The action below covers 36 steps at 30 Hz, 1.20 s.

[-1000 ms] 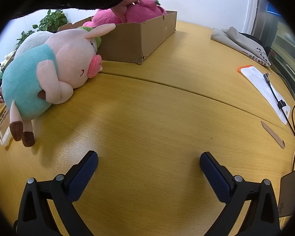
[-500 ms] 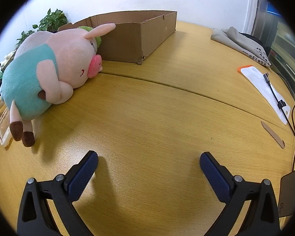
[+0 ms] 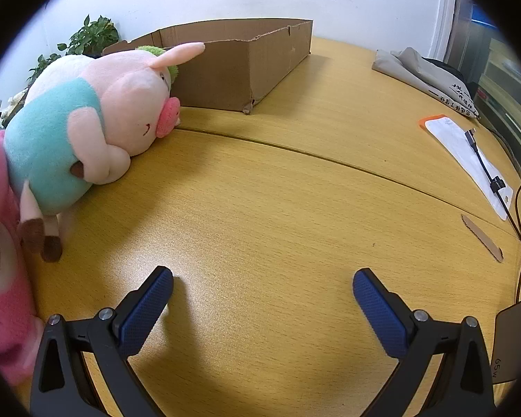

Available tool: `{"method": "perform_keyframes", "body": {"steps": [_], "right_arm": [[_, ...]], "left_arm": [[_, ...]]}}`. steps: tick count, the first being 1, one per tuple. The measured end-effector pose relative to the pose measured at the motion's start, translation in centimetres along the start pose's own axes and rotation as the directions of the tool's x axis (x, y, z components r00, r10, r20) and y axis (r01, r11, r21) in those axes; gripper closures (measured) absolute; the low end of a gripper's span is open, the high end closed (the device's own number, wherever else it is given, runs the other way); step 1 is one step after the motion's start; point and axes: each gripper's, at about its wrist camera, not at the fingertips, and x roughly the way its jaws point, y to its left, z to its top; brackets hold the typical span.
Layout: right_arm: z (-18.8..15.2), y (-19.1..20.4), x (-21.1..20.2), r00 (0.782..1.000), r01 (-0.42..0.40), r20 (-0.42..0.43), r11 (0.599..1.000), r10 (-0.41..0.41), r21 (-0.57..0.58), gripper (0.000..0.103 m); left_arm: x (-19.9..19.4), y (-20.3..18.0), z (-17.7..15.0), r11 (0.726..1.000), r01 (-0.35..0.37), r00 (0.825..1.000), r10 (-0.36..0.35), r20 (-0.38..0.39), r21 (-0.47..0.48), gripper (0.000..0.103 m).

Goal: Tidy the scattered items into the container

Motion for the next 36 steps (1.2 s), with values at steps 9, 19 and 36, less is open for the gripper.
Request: {"method": "perform_keyframes", "body": {"steps": [9,19,36], "right_arm": [[0.00,0.00,-0.01,1.000,0.000,0.000,1.000,0.000,0.000,0.000],[0.01,0.00,0.00,1.000,0.000,0.000,1.000,0.000,0.000,0.000],[0.46,0.17,0.26,1.000,0.007,0.000,1.000,-0.007,0.009,0.000]], "left_arm": [[0.03,0.08,0.02,1.000,0.000,1.000,0.000,0.000,0.000,0.000],[0.03,0.07,0.02,1.000,0.001,1.000,-0.001,0.000,0.001,0.000],[0.55,0.58,0.68,1.000,0.001,1.000,-0.001,0.000,-0.002,0.000]]}}
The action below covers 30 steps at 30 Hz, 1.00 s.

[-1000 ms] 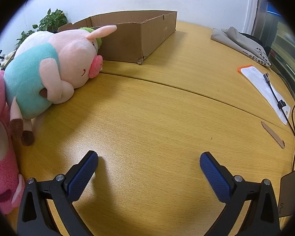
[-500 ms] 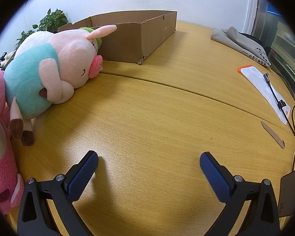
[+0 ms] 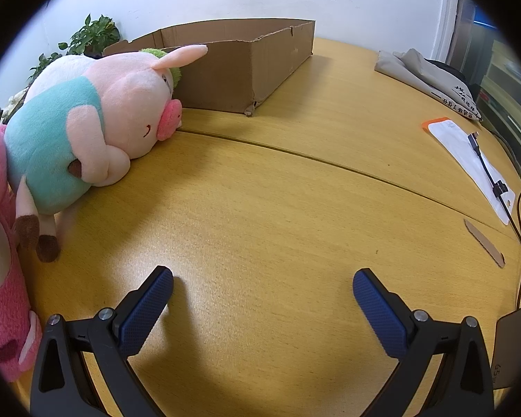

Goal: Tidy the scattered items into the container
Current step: 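Move both tools toward the large pink plush bear on the table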

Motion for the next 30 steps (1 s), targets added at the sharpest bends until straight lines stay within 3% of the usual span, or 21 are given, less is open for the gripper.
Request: {"method": "perform_keyframes", "body": {"steps": [10,14,16,19,21,24,30], "right_arm": [[-0.1,0.4,-0.1,0.999,0.042,0.001,0.998,-0.042,0.049,0.000],[-1.1,0.0,-2.1,0.987,0.157,0.013,0.979,-0.160,0.130,0.000],[-1.4,-0.1,-4.4,0.981,0.177,0.045,0.968,-0.187,0.176,0.000],[-1.6,-0.1,-9.1,0.975,0.156,0.114,0.950,-0.193,0.272,0.000],[-1.6,0.8,-12.1,0.969,0.143,0.152,0.942,-0.196,0.303,0.000],[-1.5,3.3,-15.3,0.955,0.148,0.202,0.942,-0.215,0.302,0.000],[-2.0,9.8,-18.5,0.942,0.006,0.322,0.960,-0.099,0.279,0.000]], "left_arm": [[-0.3,0.3,-0.3,0.999,-0.026,1.000,0.026,-0.014,-0.028,0.000],[-3.0,-0.5,-0.9,0.993,-0.099,0.994,0.101,0.034,-0.071,0.000],[-6.0,-1.7,-1.1,0.981,-0.173,0.977,0.182,0.107,-0.086,0.000],[-11.2,-3.9,-1.2,0.962,-0.233,0.935,0.262,0.238,-0.146,0.000],[-14.0,-5.7,-1.2,0.956,-0.224,0.915,0.273,0.297,-0.189,0.000],[-16.3,-9.1,-0.2,0.957,-0.193,0.904,0.260,0.340,-0.218,0.000],[-16.9,-16.1,-0.2,0.976,-0.060,0.933,0.130,0.336,-0.210,0.000]]}}
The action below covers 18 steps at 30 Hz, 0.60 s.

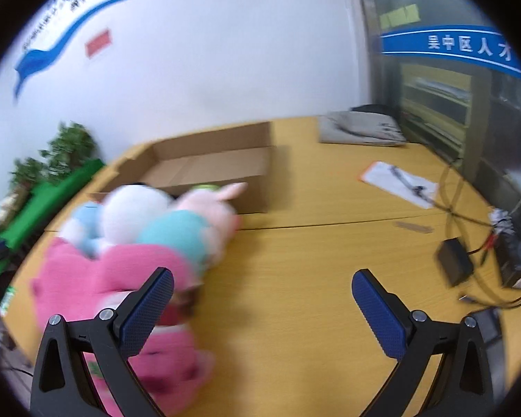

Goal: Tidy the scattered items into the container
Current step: 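Move both tools toward the large pink plush bear on the table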

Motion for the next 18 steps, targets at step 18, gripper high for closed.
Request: {"method": "perform_keyframes", "body": {"steps": [18], "right_arm": [[-4.2,5.4,-1.0,0.996,0.022,-0.093,0.999,-0.019,0.031,0.000]], "left_arm": [[1.6,-8.1,-0.7,0.980,0.183,0.980,-0.175,-0.094,0.077,0.000]]}}
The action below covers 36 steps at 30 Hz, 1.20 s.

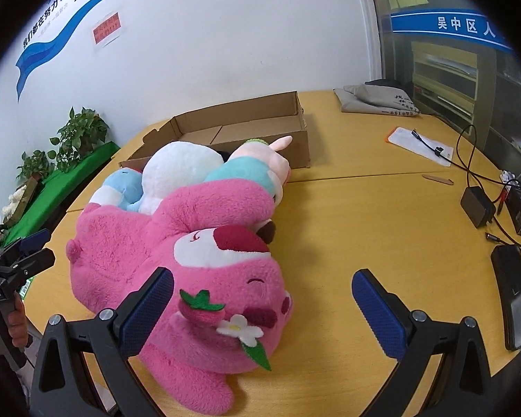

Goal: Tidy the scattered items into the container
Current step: 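Move both tools toward the large pink plush bear on the table, then close the left gripper on the pink bear's back while the right gripper grips its head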

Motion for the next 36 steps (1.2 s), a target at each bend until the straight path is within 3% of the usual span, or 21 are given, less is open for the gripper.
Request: {"method": "perform_keyframes", "body": {"steps": [15,36], "right_arm": [[-0.1,2.7,1.1,0.999,0.023,-0.039,0.996,-0.026,-0.082,0.000],[0.2,3.2,2.5,0.998,0.012,-0.060,0.996,-0.018,-0.087,0.000]], "left_arm": [[1.1,0.1,-0.6,0.998,0.053,0.998,-0.053,-0.027,-0.029,0.000],[2.1,0.3,-0.4,0.991,0.131,0.991,-0.132,-0.029,-0.029,0.000]]}}
